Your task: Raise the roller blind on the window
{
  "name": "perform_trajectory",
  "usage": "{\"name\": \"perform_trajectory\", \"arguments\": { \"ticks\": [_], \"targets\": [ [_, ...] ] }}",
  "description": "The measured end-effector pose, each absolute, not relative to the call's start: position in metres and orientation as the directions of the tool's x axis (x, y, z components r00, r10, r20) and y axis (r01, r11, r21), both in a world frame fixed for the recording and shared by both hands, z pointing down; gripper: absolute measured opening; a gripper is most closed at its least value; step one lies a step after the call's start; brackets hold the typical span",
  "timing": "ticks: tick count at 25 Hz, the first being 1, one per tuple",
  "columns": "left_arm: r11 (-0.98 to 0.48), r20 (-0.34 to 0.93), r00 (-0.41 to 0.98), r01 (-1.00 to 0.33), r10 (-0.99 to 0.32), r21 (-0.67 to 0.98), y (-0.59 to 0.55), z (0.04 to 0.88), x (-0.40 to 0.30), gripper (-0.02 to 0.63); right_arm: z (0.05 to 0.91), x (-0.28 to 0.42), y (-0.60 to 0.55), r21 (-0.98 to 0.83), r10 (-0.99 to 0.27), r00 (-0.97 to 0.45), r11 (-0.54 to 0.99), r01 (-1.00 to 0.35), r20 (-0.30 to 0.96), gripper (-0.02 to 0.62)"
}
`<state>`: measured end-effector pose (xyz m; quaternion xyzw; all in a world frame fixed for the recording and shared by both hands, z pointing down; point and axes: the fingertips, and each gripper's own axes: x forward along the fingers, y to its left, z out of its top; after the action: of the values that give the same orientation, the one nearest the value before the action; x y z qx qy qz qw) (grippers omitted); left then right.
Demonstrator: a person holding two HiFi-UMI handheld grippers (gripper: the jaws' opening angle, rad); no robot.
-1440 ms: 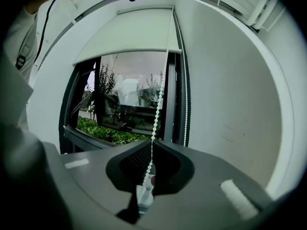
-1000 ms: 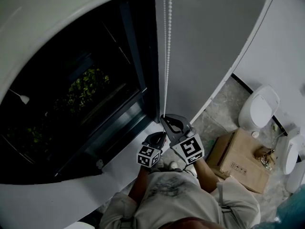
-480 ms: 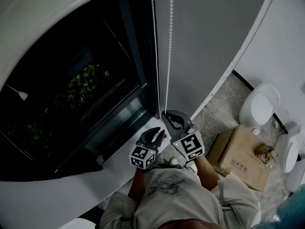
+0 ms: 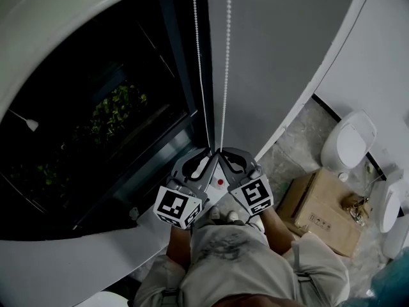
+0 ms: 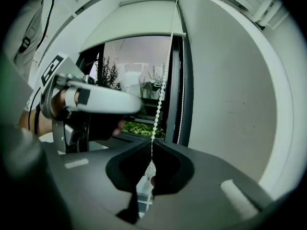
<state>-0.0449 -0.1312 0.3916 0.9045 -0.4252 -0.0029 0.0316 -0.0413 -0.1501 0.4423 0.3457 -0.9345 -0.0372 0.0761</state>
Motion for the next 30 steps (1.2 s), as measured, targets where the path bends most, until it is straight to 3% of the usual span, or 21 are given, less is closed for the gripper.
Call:
{"name": "perform_trajectory", "arguments": {
  "ticks": [14, 16, 30],
  "targets": [
    [-0.644, -0.138, 0.641, -0.764, -0.755, -0.02, -0.159, 0.301, -0.031, 0.084, 0.44, -0.053, -0.141, 0.142, -0.629, -0.768, 0.776, -0.614, 0.116, 0.014],
    [-0.647, -0.137, 0.645, -0.762, -0.752, -0.03, -0.157, 0.3, -0.028, 0.027, 0.441, -0.053, -0.14, 0.137, -0.63, -0.768, 0.776, -0.616, 0.116, 0.014],
    [-0.668, -0.07, 0.665, -0.744, -0.743, 0.024, -0.154, 0.339, -0.027, 0.023, 0.479, -0.054, -0.141, 0.112, -0.636, -0.748, 0.771, -0.627, 0.189, 0.014]
  ]
}}
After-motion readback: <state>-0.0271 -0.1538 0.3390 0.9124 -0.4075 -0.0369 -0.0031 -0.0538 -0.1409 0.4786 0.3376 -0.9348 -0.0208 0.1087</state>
